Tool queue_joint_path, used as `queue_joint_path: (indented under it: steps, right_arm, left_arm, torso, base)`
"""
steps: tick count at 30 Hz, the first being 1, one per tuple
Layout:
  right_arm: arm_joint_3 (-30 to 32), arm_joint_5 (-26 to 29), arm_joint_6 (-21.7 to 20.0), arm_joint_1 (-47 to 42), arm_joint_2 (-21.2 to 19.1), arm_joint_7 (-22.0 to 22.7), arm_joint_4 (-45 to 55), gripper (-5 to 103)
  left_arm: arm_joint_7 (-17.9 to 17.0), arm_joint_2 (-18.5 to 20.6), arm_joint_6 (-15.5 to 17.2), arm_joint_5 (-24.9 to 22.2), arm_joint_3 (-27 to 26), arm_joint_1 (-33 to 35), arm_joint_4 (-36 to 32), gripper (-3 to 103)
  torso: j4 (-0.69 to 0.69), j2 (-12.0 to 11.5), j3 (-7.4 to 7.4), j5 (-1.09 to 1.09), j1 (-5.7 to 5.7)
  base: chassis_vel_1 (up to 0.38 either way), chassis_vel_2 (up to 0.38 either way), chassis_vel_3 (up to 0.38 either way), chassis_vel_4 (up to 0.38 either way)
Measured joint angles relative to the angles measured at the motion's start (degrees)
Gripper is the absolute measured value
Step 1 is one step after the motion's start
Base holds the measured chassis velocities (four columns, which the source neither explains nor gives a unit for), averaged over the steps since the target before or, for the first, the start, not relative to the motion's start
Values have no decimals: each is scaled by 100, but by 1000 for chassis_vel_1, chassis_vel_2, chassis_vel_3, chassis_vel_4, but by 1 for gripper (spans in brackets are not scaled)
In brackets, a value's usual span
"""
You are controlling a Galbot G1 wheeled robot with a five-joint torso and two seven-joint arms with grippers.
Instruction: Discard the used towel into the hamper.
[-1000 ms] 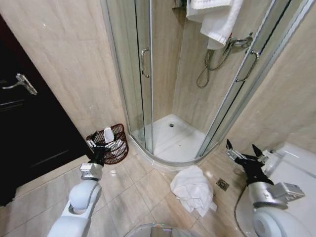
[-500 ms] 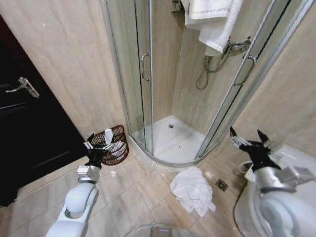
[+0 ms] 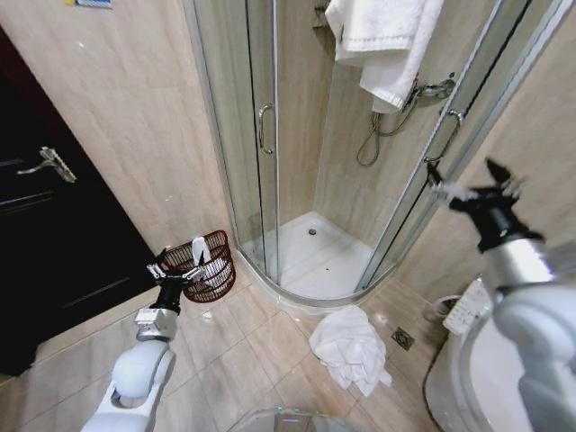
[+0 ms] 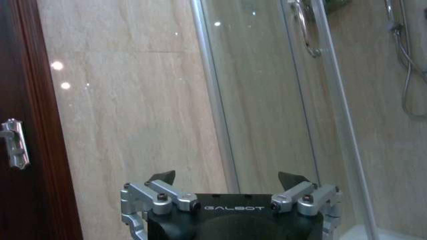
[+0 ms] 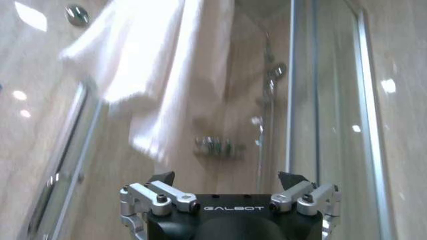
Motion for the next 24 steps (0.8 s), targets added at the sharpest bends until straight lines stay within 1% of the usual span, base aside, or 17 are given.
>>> queue_joint_path:
  steps: [1, 2, 3, 4, 5, 7, 8, 9, 10, 11, 12, 13, 14, 17, 20, 22, 24]
  right_arm:
    - [0, 0, 0, 0, 0, 0, 0, 100]
    - [-17, 159, -27, 221, -180, 10, -80, 100]
    - [-31, 423, -71, 533, -464, 13, -165, 100]
    - [-56, 573, -97, 732, -612, 14, -215, 100]
    - [-110, 795, -119, 994, -761, 13, -279, 100]
    - [-128, 865, -125, 1070, -804, 13, -297, 100]
    - [-239, 1286, -181, 1529, -1035, 104, -400, 100]
    - [-339, 1462, -188, 1787, -1137, 152, -484, 100]
    - [-339, 1462, -188, 1787, -1137, 152, -484, 100]
    - [-467, 1612, -186, 2071, -1254, 166, -627, 100]
    - [-591, 1690, -126, 2338, -1397, 54, -839, 100]
    - [-680, 1696, -48, 2492, -1483, -73, -1018, 100]
    - [-680, 1696, -48, 2492, -1483, -73, -1018, 100]
    - [-984, 1799, 129, 2862, -1649, -300, -1349, 100]
    - [-1079, 1831, 164, 2965, -1678, -318, -1430, 100]
    - [-1164, 1833, 172, 3116, -1689, -323, -1527, 100]
    - [-1271, 1817, 165, 3365, -1704, -332, -1714, 100]
  left_arm:
    - [0, 0, 0, 0, 0, 0, 0, 100]
    - [-1, 13, 0, 11, 39, -17, 29, 100]
    - [-4, 49, 1, 36, 121, -67, 86, 100]
    - [-5, 56, 1, 62, 145, -74, 110, 100]
    - [-5, 62, 0, 87, 159, -75, 126, 100]
    - [-5, 64, -1, 91, 163, -76, 131, 100]
    - [-5, 80, 0, 95, 197, -101, 145, 100]
    - [-5, 89, -1, 95, 208, -108, 147, 100]
    - [-5, 89, -1, 95, 208, -108, 147, 100]
    - [-5, 91, -2, 95, 209, -105, 147, 100]
    - [-5, 104, -5, 89, 208, -102, 143, 100]
    - [-5, 104, -12, 85, 199, -98, 138, 100]
    - [-5, 104, -12, 85, 199, -98, 138, 100]
    - [-2, 92, -40, 77, 147, -75, 120, 100]
    - [-2, 90, -44, 72, 144, -74, 113, 100]
    - [-2, 91, -37, 64, 156, -99, 88, 100]
    - [-15, 99, 2, 60, 203, -137, 51, 100]
  torso:
    - [0, 0, 0, 0, 0]
    - [2, 33, 18, 0, 15]
    - [-2, 82, 47, 0, 37]
    - [-3, 116, 66, -2, 51]
    - [-4, 150, 84, 1, 66]
    - [-4, 163, 91, 2, 71]
    - [-1, 222, 125, 0, 96]
    - [-3, 246, 137, -1, 106]
    - [-3, 246, 137, -1, 106]
    - [1, 288, 157, -3, 126]
    - [0, 333, 182, -2, 149]
    - [0, 363, 198, -1, 164]
    - [0, 363, 198, -1, 164]
    - [-1, 466, 256, 2, 208]
    - [-1, 517, 283, -1, 231]
    - [-1, 585, 320, 1, 263]
    - [-1, 666, 364, -2, 298]
  base:
    - [0, 0, 0, 0]
    - [0, 0, 0, 0]
    - [0, 0, 0, 0]
    - [0, 0, 0, 0]
    - [0, 0, 0, 0]
    - [0, 0, 0, 0]
    - [0, 0, 0, 0]
    - [0, 0, 0, 0]
    - [0, 0, 0, 0]
    - [0, 0, 0, 0]
    - [0, 0, 0, 0]
    - [0, 0, 0, 0]
    - [0, 0, 0, 0]
    - [0, 0, 0, 0]
    - [0, 0, 0, 0]
    - [0, 0, 0, 0]
    - [0, 0, 0, 0]
